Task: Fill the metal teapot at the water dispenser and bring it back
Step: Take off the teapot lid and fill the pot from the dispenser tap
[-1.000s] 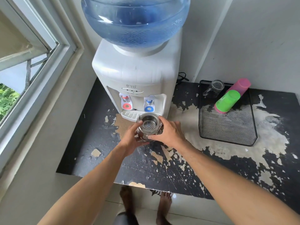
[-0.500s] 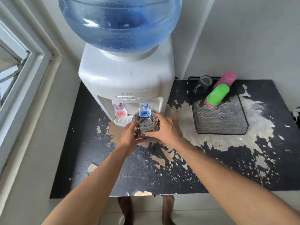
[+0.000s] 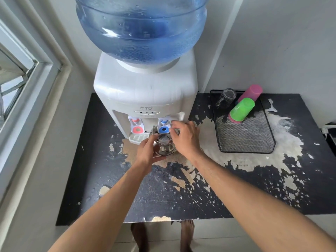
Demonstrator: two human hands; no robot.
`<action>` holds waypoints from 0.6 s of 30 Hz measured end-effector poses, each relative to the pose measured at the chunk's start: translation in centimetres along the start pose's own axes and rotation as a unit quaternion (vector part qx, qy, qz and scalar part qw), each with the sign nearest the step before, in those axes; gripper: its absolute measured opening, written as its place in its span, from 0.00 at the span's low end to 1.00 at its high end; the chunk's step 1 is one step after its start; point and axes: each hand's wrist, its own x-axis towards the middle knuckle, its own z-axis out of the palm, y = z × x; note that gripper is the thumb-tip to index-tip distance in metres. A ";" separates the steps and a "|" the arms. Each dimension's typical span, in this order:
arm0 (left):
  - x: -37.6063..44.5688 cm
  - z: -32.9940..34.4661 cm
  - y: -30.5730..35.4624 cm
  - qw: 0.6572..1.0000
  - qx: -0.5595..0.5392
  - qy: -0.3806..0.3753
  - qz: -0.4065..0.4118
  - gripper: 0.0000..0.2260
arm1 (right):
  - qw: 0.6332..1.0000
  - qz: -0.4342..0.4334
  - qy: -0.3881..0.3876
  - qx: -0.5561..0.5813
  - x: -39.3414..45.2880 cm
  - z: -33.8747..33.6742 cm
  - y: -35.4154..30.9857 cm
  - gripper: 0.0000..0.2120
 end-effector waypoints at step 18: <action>-1.0 0.0 1.0 1.000 -0.011 0.001 0.019 0.25 | 0.991 0.082 -0.051 0.089 0.7 0.0 -0.9 0.07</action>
